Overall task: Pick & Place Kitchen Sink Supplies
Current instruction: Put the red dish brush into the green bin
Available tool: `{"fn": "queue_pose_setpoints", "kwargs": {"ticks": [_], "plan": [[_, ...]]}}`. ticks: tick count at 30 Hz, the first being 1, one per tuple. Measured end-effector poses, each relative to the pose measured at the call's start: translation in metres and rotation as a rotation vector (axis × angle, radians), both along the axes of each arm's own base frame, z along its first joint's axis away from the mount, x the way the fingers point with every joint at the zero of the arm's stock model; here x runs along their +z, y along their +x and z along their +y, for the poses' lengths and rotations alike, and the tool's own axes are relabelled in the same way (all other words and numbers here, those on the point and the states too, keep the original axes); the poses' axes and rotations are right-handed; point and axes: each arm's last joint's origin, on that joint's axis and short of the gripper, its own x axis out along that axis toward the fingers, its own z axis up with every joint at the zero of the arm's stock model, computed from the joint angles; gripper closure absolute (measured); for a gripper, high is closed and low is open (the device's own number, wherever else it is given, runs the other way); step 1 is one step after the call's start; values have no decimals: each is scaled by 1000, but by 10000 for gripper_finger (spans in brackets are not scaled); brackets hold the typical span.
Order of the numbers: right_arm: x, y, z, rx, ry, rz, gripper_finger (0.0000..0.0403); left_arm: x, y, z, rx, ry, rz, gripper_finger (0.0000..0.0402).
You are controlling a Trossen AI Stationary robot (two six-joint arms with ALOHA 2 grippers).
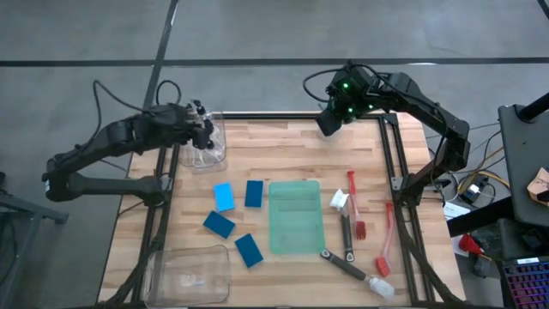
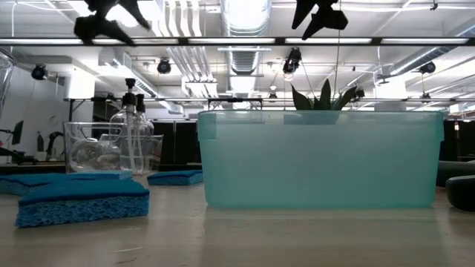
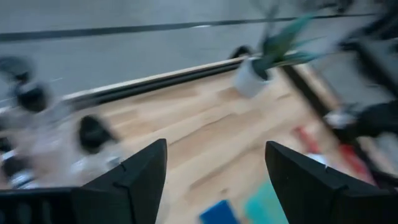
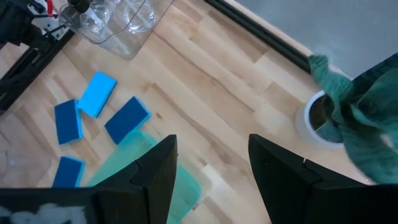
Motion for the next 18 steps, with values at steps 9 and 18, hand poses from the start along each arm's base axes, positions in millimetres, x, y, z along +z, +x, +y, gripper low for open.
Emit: {"fn": "queue_pose_setpoints", "kwargs": {"ticks": [9,18], "plan": [[-4,3,23,-62,158,25,209,34,9,-6,-271,64,-281,140],[-5,12,56,-73,227,26,209,35,17,-9,-461,91,-292,140]]}}
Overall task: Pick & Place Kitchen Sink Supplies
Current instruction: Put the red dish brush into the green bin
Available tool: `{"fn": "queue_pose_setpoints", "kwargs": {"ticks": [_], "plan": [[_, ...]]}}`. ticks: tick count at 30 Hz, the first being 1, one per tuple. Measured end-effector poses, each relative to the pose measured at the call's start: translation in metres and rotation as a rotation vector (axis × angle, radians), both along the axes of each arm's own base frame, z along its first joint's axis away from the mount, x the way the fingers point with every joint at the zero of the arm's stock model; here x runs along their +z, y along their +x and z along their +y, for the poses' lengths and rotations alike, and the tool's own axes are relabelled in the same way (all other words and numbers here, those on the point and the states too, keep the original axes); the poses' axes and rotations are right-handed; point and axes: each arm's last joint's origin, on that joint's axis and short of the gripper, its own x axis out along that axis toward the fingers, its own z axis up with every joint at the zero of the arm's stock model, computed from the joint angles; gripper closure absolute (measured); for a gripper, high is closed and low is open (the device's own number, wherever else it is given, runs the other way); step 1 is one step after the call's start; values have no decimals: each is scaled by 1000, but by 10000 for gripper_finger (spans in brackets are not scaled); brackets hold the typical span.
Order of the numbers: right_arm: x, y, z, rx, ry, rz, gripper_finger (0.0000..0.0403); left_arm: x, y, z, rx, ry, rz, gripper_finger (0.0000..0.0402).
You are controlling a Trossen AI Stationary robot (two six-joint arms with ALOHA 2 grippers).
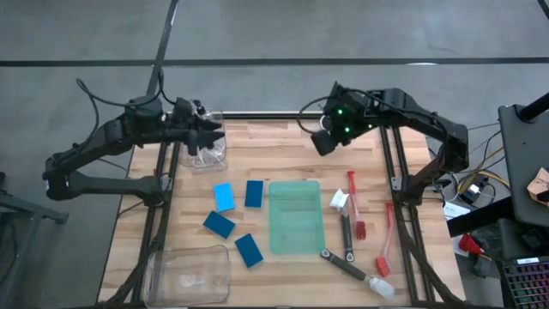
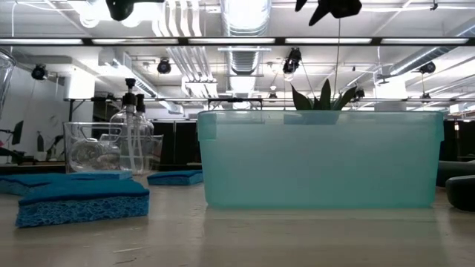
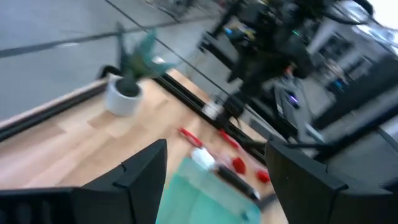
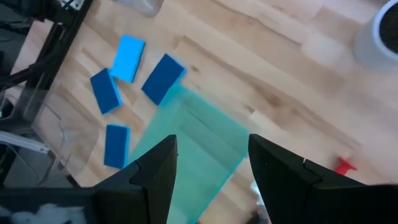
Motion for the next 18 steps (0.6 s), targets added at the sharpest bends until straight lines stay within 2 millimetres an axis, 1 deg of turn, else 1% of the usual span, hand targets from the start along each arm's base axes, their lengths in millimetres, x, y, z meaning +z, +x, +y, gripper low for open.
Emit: {"fn": "queue_pose_setpoints", "kwargs": {"ticks": [4,9,14,18], "plan": [[0,2,14,-12,-7,8,209,-3,7,-2,-63,-24,13,140],[-5,0,36,-68,69,72,209,-4,15,-3,-90,-45,15,140],[-16,-6,57,-129,134,190,209,-2,25,-4,-114,-34,-21,140],[-28,-5,72,-143,187,249,209,3,30,-5,-131,-13,-81,140]]}}
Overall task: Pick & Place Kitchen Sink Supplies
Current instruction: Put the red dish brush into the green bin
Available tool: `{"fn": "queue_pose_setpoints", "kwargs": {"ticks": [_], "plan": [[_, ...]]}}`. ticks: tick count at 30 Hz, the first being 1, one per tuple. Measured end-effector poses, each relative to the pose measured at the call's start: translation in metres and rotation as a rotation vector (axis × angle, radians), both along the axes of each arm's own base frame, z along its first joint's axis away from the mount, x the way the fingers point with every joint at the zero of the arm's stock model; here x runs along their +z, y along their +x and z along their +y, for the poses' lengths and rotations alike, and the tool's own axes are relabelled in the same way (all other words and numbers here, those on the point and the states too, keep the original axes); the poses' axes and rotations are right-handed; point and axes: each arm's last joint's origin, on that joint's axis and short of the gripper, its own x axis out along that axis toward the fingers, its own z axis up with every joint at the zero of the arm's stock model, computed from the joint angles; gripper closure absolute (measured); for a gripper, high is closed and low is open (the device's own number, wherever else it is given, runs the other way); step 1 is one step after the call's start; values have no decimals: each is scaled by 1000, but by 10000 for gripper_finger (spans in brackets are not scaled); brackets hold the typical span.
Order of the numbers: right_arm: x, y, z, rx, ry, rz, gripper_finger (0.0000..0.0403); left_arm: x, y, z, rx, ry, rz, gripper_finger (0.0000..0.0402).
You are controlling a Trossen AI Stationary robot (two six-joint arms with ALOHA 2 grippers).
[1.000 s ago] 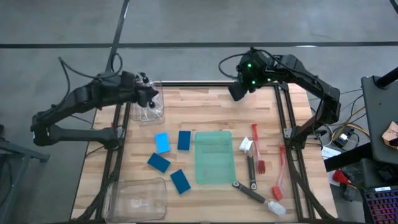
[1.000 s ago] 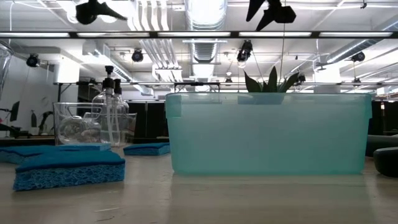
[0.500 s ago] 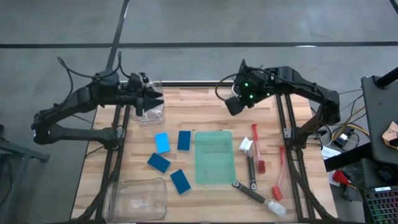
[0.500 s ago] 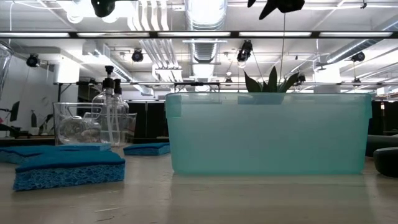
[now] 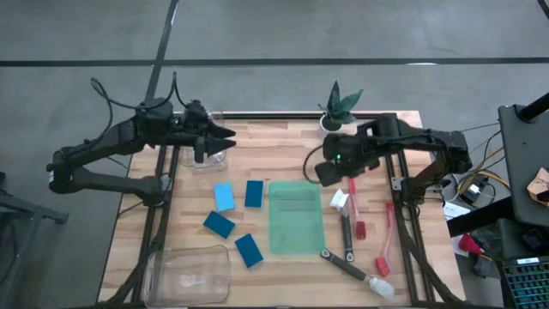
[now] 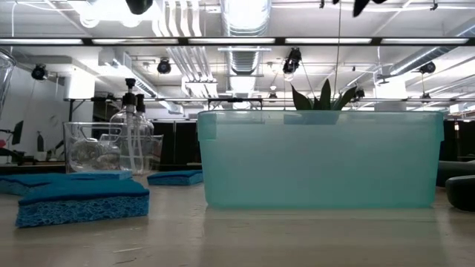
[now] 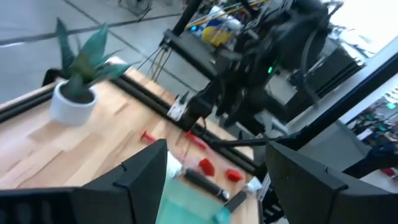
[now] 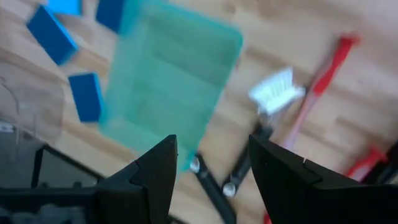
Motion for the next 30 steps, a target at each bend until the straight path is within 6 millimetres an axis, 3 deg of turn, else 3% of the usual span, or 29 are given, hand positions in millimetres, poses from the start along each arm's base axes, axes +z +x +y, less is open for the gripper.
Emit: {"fn": "queue_pose_setpoints", "kwargs": {"ticks": [10,24,30], "plan": [[-46,-10,23,17,58,182,209,10,2,-1,-19,29,-102,140],[-136,-69,18,-121,132,178,209,8,6,0,-14,3,-95,140],[-177,-79,16,-150,138,182,209,8,7,0,-14,1,-92,140]]}}
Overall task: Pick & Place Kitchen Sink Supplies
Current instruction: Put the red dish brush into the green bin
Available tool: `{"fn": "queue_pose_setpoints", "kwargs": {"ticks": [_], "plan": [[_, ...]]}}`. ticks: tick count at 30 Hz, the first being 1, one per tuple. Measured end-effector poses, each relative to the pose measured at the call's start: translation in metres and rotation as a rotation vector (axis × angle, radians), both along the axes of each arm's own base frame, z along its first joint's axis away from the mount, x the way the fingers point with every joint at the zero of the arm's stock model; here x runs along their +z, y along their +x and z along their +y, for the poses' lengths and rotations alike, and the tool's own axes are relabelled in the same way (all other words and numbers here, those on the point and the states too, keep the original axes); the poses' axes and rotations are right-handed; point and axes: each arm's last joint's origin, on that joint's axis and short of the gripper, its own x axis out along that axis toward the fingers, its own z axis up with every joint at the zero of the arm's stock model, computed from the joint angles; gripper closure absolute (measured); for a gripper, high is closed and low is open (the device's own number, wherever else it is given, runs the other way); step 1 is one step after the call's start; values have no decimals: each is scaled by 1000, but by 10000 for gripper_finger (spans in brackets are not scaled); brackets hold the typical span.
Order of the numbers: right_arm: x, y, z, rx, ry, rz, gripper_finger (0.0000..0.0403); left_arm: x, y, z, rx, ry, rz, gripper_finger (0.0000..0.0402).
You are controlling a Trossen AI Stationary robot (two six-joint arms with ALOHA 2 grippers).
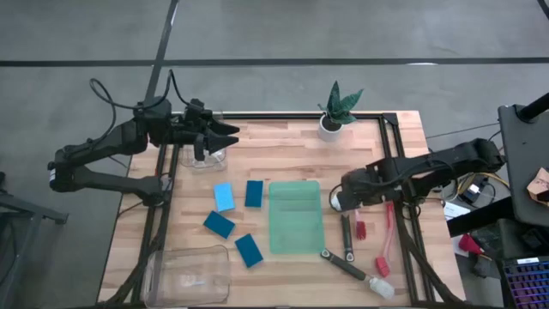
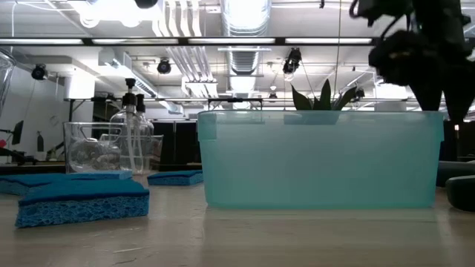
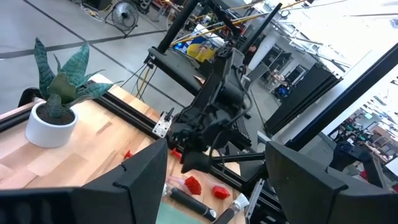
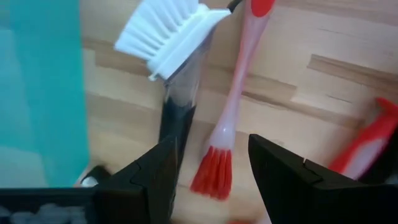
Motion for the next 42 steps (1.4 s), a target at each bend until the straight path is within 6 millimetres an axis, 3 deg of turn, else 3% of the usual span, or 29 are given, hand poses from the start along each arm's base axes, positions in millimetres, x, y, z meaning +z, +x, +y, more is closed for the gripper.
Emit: {"fn": "queue_pose_setpoints", "kwargs": {"ticks": [8,20,26,35,42], "plan": [[-42,-7,-2,-34,-28,78,209,-2,4,1,1,-12,14,140],[-73,2,-1,-38,-43,79,212,-1,6,2,1,-29,0,140],[-84,6,0,-2,-45,118,255,-1,6,2,2,-37,1,140],[-75,9,0,34,-40,86,374,-2,6,2,2,-36,1,140],[-50,7,0,28,-37,49,369,-2,6,2,1,-32,2,140]]}}
